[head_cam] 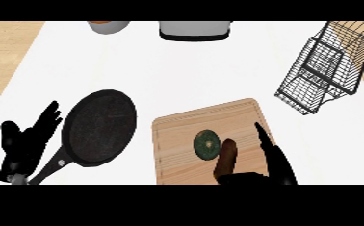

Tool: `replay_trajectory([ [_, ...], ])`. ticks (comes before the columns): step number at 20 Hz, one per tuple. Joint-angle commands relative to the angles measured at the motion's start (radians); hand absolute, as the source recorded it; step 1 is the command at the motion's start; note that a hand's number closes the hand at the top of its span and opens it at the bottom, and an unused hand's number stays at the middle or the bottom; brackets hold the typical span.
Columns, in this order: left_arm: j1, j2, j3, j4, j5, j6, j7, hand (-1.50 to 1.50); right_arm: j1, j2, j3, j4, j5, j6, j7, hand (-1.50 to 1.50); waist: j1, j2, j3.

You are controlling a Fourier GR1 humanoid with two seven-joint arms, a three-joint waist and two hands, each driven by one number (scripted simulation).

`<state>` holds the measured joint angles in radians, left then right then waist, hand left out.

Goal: Pick the squash from the cutting board and place it in the tiered basket

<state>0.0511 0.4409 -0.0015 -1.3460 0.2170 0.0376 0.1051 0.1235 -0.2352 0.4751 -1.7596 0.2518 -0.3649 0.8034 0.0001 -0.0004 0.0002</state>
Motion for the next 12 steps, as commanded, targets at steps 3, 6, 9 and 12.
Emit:
replay_trajectory([
  [3, -0.008, 0.004, 0.042, -0.071, -0.022, -0.015, 0.103, 0.0, -0.09, 0.073, -0.072, 0.17, -0.03, 0.039, -0.108, -1.5, 0.004, 0.0, 0.0],
  [6, 0.052, -0.037, 0.071, -0.03, -0.041, -0.063, 0.008, 0.0, -0.084, 0.087, -0.074, 0.118, 0.025, 0.048, -0.046, -1.5, 0.003, 0.0, 0.0],
  [9, -0.018, 0.003, 0.127, 0.019, -0.036, -0.122, 0.015, 0.0, -0.072, 0.106, -0.084, 0.177, 0.02, 0.056, -0.112, -1.5, 0.001, 0.0, 0.0],
  [12, 0.02, -0.062, 0.101, 0.011, -0.089, -0.088, -0.011, 0.0, -0.106, 0.196, -0.047, 0.226, 0.091, 0.0, -0.071, -1.5, 0.002, 0.0, 0.0],
])
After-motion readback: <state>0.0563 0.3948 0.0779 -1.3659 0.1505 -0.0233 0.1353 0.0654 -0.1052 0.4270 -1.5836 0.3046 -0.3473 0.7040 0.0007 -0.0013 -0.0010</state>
